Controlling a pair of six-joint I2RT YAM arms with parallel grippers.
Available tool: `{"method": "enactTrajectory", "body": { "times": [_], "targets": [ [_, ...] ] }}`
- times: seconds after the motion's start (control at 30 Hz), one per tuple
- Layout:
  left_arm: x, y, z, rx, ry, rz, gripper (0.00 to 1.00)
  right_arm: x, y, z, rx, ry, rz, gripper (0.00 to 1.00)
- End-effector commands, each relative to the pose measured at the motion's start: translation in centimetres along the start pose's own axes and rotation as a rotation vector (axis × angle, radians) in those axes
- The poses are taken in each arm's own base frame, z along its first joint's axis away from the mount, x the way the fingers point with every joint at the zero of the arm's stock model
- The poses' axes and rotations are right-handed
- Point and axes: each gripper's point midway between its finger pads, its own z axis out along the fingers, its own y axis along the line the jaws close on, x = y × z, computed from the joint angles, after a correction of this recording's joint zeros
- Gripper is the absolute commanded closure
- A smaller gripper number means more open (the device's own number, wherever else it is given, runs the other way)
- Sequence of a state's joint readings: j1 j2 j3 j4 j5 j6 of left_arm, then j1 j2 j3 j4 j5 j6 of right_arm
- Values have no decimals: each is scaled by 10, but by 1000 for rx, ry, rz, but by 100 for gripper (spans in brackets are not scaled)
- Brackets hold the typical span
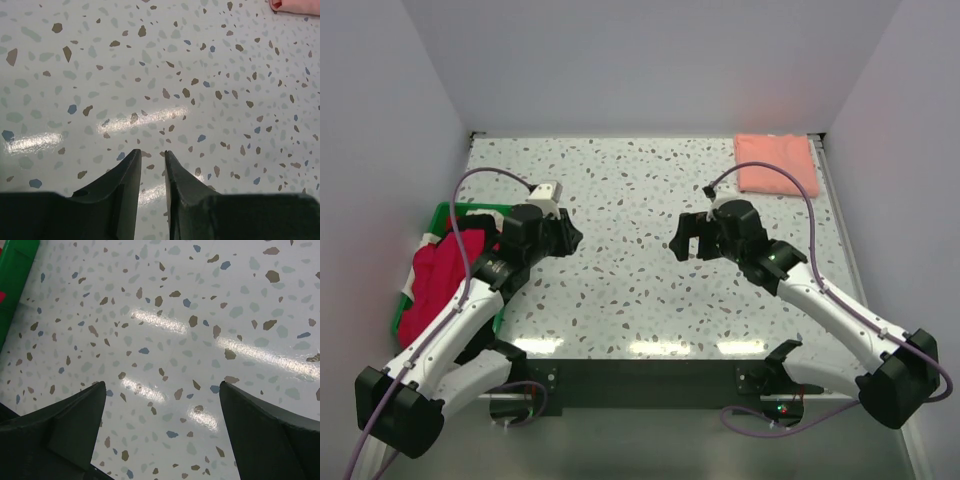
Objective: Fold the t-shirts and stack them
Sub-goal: Grab the tshirt from the pile
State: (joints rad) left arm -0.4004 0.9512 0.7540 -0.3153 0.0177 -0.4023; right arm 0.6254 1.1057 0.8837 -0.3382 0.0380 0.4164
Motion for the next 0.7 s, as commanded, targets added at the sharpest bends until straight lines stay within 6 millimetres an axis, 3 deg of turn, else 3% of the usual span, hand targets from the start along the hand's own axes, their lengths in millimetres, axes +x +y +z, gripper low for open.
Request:
{"method": "enactTrajectory", "body": {
  "times": [0.0,0.13,0.27,0.37,0.4,0.47,0.5,0.67],
  "targets": [
    [-10,0,1,-4,-45,-37,69,-14,6,-11,-25,-48,-28,1],
    [-11,-2,4,-4,-42,-68,69,-16,7,-14,-35,-54,-27,1],
    [-20,8,3,-80,-59,-91,66,-14,10,-15,-49,-38,-30,1],
    [-30,37,-4,-250,-76,-156,55,-17,12,-16,-52,-32,-25,1],
    [-34,59,-7,-348,-88,-203,52,-17,12,-17,-51,-30,-27,1],
    [-41,80,-18,-442,-80,-251,47,-16,17,-19,-75,-16,-24,1],
    [-47,101,-27,-526,-108,-305,45,-15,17,-19,-80,-15,-24,1],
    [-47,161,-72,-805,-179,-434,30,-13,24,-20,-120,-10,-14,1]
  ]
}}
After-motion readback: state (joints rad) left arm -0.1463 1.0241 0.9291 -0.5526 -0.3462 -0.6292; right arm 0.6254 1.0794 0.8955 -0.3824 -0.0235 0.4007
